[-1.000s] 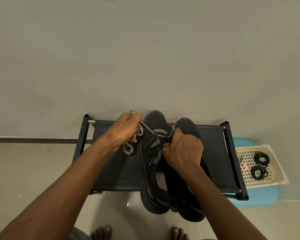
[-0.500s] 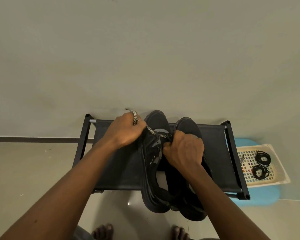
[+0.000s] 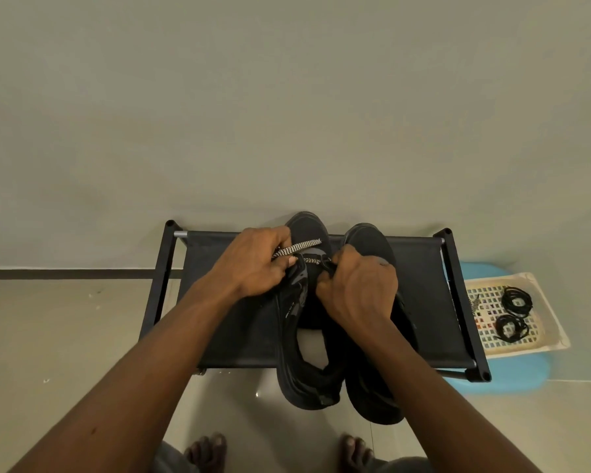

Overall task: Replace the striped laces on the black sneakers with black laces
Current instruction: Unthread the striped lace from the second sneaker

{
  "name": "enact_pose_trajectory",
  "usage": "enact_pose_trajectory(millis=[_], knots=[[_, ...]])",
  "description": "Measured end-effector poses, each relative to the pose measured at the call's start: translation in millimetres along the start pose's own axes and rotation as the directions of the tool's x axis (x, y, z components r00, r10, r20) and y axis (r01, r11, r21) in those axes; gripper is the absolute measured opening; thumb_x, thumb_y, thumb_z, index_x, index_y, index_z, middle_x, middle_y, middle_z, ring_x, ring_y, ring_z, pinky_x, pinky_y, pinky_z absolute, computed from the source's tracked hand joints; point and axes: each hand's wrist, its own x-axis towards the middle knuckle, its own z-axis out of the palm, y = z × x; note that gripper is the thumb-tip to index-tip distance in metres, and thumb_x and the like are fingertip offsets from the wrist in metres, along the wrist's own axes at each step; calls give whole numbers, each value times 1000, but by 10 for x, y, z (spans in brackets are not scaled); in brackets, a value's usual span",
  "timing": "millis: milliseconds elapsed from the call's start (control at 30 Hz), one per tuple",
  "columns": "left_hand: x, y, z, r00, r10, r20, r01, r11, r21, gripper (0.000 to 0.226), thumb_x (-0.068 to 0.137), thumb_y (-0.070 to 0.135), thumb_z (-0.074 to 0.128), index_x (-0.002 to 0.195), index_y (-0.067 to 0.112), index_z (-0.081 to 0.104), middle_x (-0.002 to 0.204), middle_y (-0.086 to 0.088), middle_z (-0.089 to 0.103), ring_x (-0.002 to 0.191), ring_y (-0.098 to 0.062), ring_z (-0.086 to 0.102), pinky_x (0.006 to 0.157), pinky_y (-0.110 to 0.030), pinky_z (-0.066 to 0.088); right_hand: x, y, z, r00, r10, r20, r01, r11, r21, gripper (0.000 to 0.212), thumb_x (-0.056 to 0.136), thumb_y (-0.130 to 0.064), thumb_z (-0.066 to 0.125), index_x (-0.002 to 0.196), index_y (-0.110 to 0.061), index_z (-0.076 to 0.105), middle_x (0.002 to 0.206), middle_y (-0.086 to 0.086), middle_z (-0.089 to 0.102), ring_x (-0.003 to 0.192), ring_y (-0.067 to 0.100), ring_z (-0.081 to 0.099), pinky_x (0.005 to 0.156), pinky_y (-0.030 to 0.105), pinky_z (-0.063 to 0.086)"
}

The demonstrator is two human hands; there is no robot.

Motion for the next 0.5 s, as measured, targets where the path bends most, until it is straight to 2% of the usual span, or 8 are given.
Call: enact_pose_trajectory(millis=[67, 133, 200, 300, 367, 500], knots=[[-3, -37, -17, 999, -28, 45, 31, 997, -77, 16, 96, 21, 71, 86, 26, 59, 75, 9, 74, 76, -5, 72, 78, -39, 58, 4, -19, 19, 1000, 3, -5, -3, 1000, 18, 28, 90, -42, 56, 110, -23, 59, 75, -4, 58, 68, 21, 53, 87, 38, 45], [-13, -75, -34, 994, -54, 93, 70, 981, -182, 17, 97, 14, 70, 85, 21, 60, 76, 8, 77, 76, 1, 73, 80, -37, 59, 7, -27, 33, 1000, -5, -16, 5, 1000, 15, 26, 90, -41, 55, 109, -24, 57, 73, -5, 57, 65, 20, 52, 84, 38, 45], [-27, -115, -65, 987, -69, 147, 111, 947, -301, 17, 97, 8, 69, 85, 14, 59, 83, 3, 79, 86, -7, 77, 86, -42, 61, 12, -12, 47, 1000, 0, -29, 1, 999, 33, 23, 89, -38, 56, 106, -24, 58, 69, -6, 58, 62, 19, 52, 81, 37, 44], [-81, -146, -111, 966, -103, 235, 216, 822, -527, 18, 98, 1, 66, 85, 9, 56, 100, -9, 78, 96, -19, 78, 92, -44, 62, 15, 9, 63, 999, 15, -36, -12, 997, 76, 18, 87, -37, 58, 100, -24, 60, 66, -6, 59, 61, 19, 54, 83, 37, 43], [-111, -130, -143, 961, -128, 247, 250, 790, -560, 13, 99, 3, 66, 89, 7, 59, 105, -14, 77, 95, -20, 78, 93, -42, 62, 9, 6, 60, 999, 18, -33, -15, 996, 91, 17, 87, -37, 59, 99, -25, 59, 66, -6, 60, 62, 18, 55, 83, 36, 42], [-108, -107, -206, 968, -143, 206, 233, 814, -532, 8, 97, 12, 71, 99, 5, 66, 102, -17, 77, 96, -25, 77, 97, -48, 59, 14, -17, 40, 1000, 10, -10, -9, 994, 104, 19, 87, -38, 58, 101, -25, 54, 69, -5, 63, 65, 20, 59, 87, 38, 39]])
